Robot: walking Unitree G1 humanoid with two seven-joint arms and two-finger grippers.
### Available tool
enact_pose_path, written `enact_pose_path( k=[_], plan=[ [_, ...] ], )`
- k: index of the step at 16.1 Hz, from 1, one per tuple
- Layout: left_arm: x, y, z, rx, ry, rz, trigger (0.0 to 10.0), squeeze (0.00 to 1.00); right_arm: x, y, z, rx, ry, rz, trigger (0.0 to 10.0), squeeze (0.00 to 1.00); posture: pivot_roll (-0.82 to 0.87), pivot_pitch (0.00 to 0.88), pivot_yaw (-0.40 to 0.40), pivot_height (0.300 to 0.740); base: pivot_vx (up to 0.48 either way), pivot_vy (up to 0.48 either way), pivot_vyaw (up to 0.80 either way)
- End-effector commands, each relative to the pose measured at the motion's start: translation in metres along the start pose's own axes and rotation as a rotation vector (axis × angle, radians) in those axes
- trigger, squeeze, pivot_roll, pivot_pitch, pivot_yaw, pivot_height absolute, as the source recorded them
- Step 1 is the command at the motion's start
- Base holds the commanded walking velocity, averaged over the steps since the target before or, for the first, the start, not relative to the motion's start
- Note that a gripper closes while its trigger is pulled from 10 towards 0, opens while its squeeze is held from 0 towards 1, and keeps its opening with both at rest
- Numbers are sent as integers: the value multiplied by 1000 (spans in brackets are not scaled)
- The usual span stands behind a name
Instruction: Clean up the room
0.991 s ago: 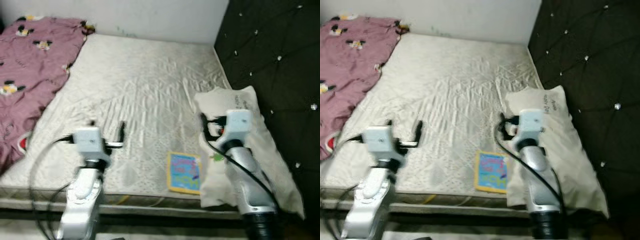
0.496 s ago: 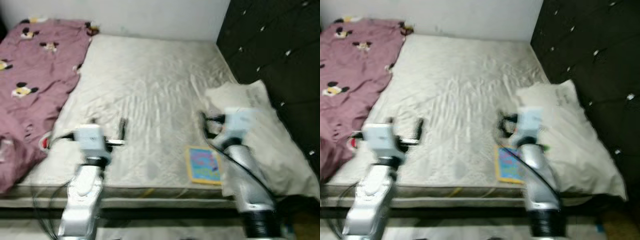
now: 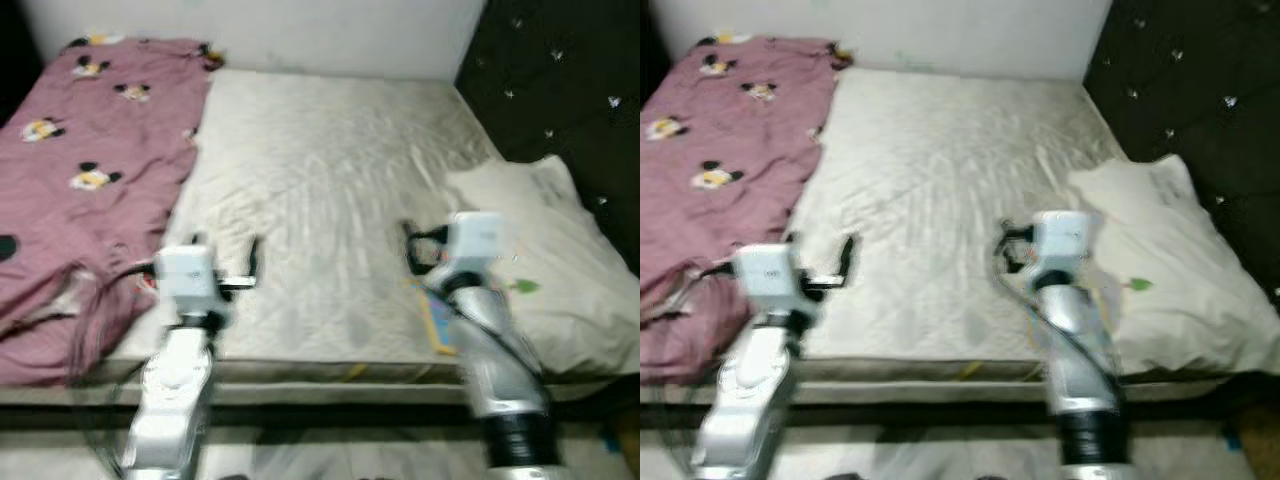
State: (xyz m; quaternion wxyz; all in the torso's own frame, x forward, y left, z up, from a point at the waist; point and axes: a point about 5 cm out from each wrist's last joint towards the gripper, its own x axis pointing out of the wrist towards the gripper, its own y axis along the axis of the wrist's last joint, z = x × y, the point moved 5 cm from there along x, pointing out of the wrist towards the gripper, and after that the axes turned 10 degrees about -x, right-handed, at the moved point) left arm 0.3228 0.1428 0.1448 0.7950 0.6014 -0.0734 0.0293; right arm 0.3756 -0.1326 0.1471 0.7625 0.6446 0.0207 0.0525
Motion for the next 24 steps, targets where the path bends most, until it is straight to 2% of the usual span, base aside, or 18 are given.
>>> enact_pose_path(
  k=[1,9,18,21,24],
  plan=[
    [0,-2,9,-22,-25,-4,10000,0,-1,-2,13,-16,-30,-8,10000,0,4,103,-37,740,0,476,0],
    [3,-1,12,-60,-33,-8,10000,0,-1,-5,13,-25,-31,-12,10000,0,-3,105,-41,740,0,474,0],
    [2,-1,14,-59,-53,-3,10000,0,-4,-7,0,-44,35,-6,10000,0,-4,101,-38,740,0,466,0],
    [1,2,19,-57,-91,7,10000,0,-4,-6,-4,-52,52,2,10000,0,-2,100,-37,740,0,0,0],
    [1,6,10,-57,-70,18,10000,0,-5,-7,-5,-50,54,-1,10000,0,-3,100,-34,740,214,0,0]
  ],
)
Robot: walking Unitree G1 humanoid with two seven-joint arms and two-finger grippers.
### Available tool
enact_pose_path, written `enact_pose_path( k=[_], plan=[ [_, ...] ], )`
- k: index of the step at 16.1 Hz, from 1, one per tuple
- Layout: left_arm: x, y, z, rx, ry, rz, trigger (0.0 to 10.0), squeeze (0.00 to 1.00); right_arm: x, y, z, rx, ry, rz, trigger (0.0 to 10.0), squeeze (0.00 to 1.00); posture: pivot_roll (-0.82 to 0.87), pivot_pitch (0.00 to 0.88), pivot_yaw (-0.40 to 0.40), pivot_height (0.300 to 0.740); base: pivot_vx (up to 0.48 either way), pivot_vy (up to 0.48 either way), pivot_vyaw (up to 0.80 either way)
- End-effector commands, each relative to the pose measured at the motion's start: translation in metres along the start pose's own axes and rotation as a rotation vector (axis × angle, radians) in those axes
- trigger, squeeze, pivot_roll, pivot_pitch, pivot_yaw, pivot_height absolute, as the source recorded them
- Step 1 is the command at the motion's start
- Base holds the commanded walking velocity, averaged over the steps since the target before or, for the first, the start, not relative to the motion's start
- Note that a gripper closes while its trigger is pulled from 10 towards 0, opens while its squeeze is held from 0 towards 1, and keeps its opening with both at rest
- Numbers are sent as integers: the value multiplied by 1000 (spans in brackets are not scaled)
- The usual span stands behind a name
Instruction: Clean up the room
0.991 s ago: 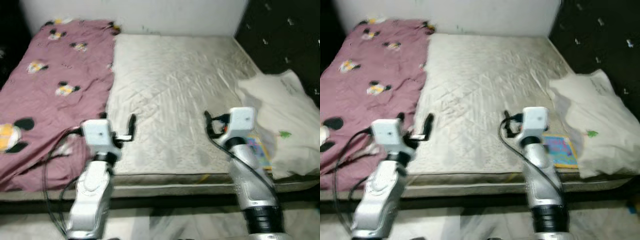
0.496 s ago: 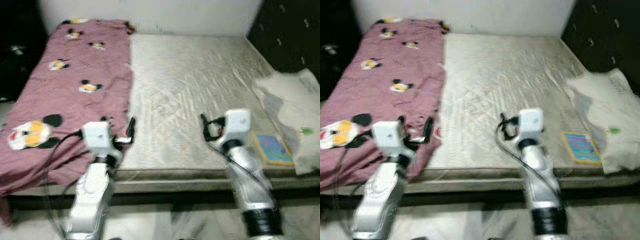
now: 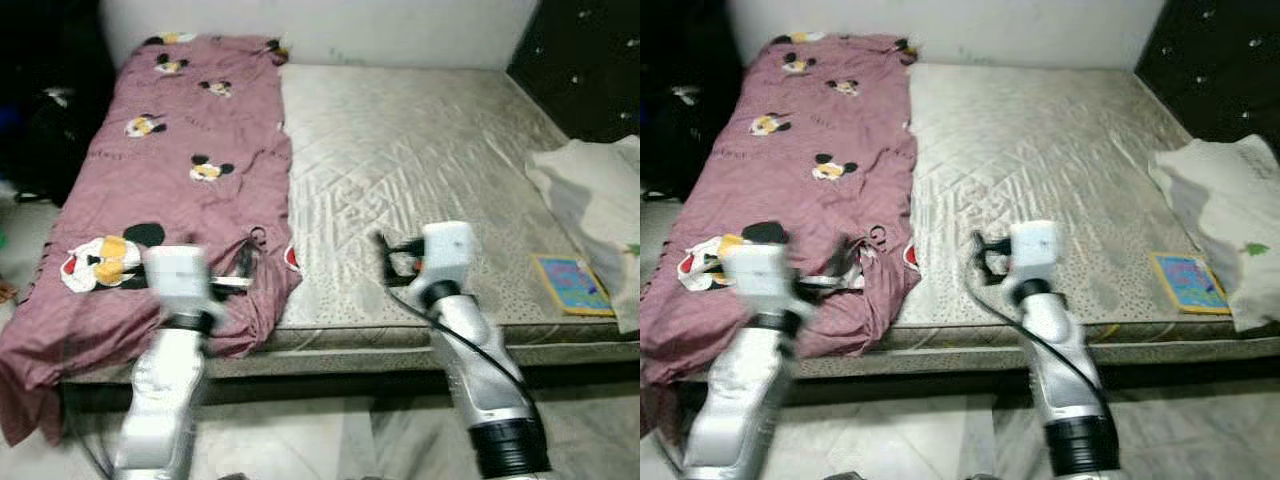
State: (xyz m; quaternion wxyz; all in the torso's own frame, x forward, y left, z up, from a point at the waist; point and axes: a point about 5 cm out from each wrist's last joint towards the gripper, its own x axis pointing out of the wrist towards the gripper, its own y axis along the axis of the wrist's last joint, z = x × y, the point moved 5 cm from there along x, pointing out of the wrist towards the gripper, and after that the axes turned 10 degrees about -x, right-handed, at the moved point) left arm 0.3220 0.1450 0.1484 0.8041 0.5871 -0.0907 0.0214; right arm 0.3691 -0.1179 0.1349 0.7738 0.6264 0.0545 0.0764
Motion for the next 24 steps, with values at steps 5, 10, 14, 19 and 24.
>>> enact_pose_path(
  k=[5,10,14,19,24],
  plan=[
    [3,3,14,-24,-51,13,10000,0,-1,1,12,-15,-33,5,10000,0,0,109,-34,740,397,0,0],
    [3,2,15,-23,-48,8,10000,0,-1,1,13,-15,-40,1,10000,0,0,125,-34,740,374,0,0],
    [5,-1,15,-8,-20,-1,10000,0,0,-3,15,-20,-49,-10,10000,0,2,132,-33,740,0,0,0],
    [6,-3,19,-26,-35,-13,10000,0,-1,-4,16,-19,-54,-12,10000,0,0,135,-35,740,0,371,0],
    [5,-4,15,-40,-8,-16,10000,0,-2,-6,15,-26,-52,-17,10000,0,-2,130,-35,740,0,475,0]
  ],
)
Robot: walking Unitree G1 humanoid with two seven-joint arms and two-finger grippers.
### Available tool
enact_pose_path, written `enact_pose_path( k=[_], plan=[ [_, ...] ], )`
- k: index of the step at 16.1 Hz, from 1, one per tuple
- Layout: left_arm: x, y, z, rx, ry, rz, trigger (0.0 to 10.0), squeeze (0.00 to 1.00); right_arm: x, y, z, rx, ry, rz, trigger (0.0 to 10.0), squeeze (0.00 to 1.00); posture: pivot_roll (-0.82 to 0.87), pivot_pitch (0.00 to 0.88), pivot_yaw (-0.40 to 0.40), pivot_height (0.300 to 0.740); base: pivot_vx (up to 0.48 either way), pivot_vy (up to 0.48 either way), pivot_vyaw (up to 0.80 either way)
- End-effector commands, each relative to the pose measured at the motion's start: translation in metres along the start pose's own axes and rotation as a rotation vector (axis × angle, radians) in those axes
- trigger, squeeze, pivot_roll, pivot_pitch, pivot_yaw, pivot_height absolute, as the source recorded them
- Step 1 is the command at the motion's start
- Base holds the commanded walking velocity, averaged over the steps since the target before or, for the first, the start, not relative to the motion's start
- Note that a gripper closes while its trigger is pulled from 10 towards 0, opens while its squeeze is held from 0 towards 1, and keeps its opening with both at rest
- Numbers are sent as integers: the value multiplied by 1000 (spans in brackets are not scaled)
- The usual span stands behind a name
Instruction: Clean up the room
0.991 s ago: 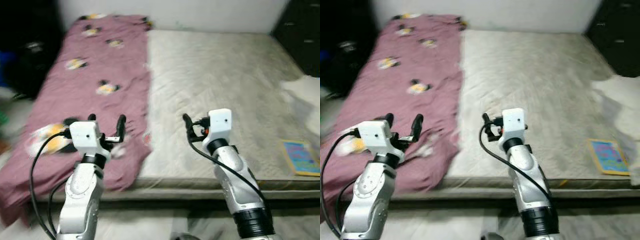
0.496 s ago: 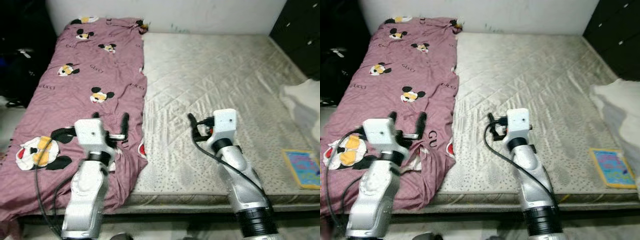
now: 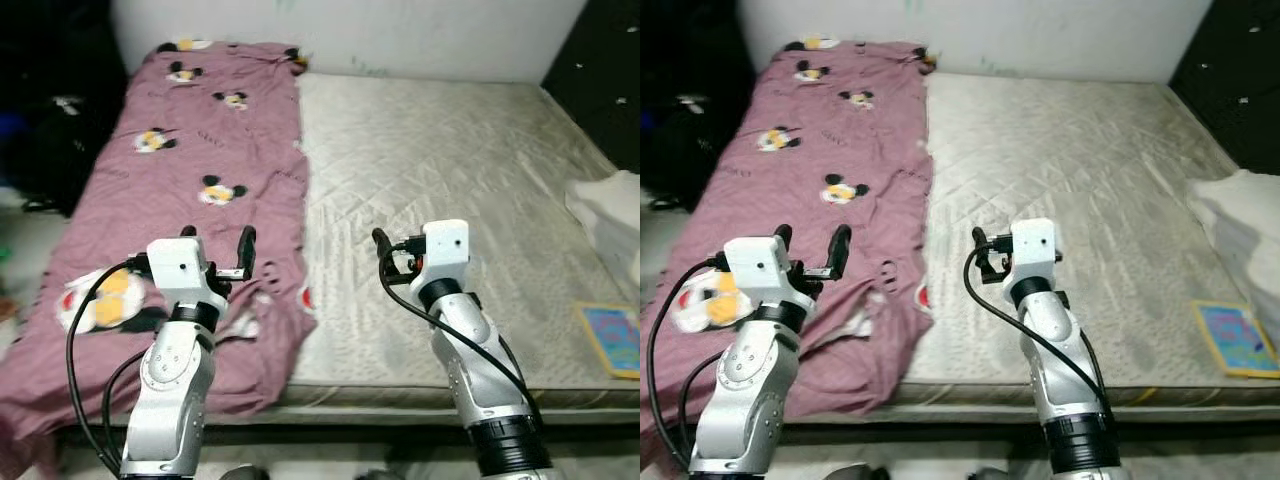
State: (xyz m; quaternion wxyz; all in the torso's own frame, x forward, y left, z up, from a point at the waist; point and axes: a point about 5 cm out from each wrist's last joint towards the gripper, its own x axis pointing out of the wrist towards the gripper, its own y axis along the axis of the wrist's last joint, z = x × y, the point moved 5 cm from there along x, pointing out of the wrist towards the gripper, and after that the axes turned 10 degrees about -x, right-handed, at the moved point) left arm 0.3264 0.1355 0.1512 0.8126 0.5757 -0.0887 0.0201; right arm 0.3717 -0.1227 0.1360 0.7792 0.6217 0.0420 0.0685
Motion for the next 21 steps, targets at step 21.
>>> enact_pose_path(
  k=[21],
  plan=[
    [0,2,9,-44,-56,19,10000,0,-3,-13,8,-8,-20,-45,10000,0,-3,138,-29,740,26,344,-22]
  ],
)
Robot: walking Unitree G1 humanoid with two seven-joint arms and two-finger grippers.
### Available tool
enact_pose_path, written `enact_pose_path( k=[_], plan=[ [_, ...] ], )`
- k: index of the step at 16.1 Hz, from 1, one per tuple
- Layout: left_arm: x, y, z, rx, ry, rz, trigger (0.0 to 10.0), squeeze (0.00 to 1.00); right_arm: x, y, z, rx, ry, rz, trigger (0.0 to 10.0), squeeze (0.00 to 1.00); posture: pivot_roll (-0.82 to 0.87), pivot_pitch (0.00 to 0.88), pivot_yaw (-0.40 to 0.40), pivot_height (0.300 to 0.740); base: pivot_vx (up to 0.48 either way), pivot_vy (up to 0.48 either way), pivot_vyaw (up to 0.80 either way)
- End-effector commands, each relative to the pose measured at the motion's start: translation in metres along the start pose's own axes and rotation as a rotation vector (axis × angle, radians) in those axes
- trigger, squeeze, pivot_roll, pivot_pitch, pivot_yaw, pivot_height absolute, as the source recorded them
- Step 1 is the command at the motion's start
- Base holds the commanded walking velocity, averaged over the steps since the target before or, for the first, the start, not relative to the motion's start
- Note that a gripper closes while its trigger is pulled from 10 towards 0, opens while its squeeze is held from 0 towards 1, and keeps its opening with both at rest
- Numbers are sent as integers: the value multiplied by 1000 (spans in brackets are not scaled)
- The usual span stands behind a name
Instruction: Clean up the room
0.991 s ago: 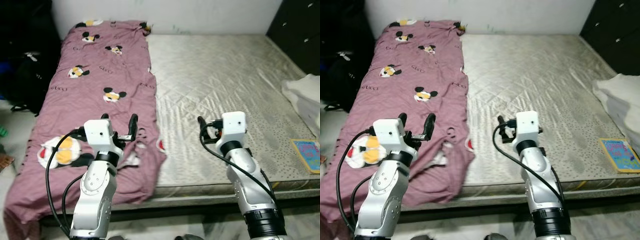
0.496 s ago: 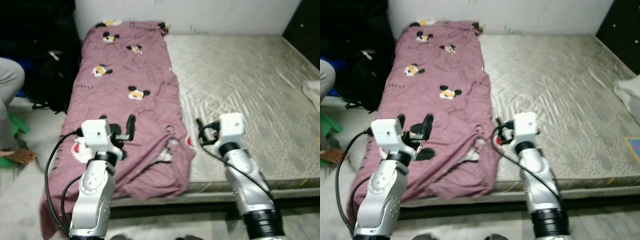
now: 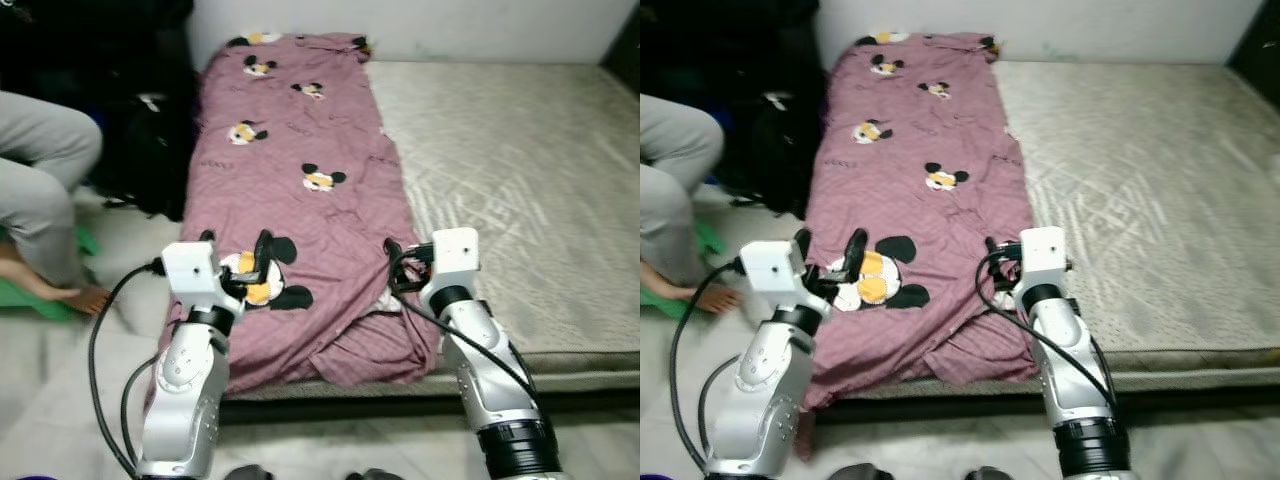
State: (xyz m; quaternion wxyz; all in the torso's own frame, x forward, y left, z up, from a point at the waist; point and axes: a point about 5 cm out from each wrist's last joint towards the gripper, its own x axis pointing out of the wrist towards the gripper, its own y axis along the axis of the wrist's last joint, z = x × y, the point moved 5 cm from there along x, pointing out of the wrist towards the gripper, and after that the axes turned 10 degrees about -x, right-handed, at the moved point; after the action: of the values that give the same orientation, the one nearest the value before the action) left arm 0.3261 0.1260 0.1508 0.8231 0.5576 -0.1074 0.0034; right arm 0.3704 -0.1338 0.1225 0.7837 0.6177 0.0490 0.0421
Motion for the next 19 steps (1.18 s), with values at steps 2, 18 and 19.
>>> enact_pose_path(
  k=[2,18,19],
  plan=[
    [-1,7,4,-4,-27,28,10000,0,1,3,0,-2,1,7,10000,0,-5,139,-31,740,349,0,0],
    [0,-1,4,-5,4,5,10000,0,1,-2,2,-9,-4,-1,10000,0,0,127,-32,740,226,0,-70],
    [0,-1,3,-3,7,5,10000,0,1,-2,2,-9,-4,-1,10000,0,0,127,-32,740,0,0,0]
  ],
)
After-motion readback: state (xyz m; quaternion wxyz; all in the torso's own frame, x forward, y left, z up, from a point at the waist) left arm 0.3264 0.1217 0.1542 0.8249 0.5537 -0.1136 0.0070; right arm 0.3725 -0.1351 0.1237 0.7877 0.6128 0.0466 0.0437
